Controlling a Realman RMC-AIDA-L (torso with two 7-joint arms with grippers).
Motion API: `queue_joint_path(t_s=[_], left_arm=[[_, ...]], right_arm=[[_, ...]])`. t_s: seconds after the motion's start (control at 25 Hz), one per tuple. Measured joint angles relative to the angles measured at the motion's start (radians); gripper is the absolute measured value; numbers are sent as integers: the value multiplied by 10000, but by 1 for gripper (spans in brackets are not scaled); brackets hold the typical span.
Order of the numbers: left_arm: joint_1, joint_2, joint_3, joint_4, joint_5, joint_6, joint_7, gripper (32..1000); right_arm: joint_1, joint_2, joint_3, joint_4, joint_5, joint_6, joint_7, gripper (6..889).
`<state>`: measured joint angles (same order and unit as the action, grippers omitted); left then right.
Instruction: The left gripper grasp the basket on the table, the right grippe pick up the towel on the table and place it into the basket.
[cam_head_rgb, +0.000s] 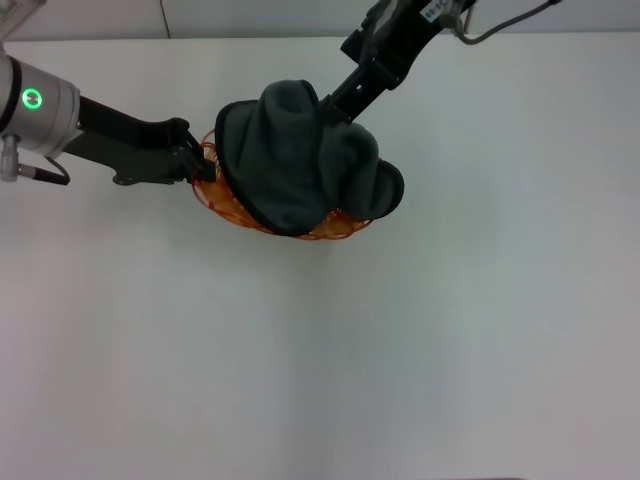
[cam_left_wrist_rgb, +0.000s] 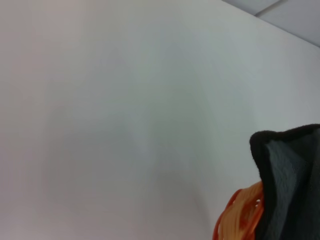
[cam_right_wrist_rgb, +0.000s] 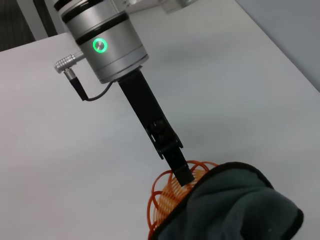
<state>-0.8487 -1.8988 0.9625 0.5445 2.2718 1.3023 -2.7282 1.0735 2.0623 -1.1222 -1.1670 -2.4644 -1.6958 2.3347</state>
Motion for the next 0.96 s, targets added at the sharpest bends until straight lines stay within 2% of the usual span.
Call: queue_joint_path(t_s=[0.96], left_arm=[[20, 31, 38, -1, 0, 0, -24, 82]], right_arm=[[-105, -8, 101, -51, -223, -55, -13, 852]])
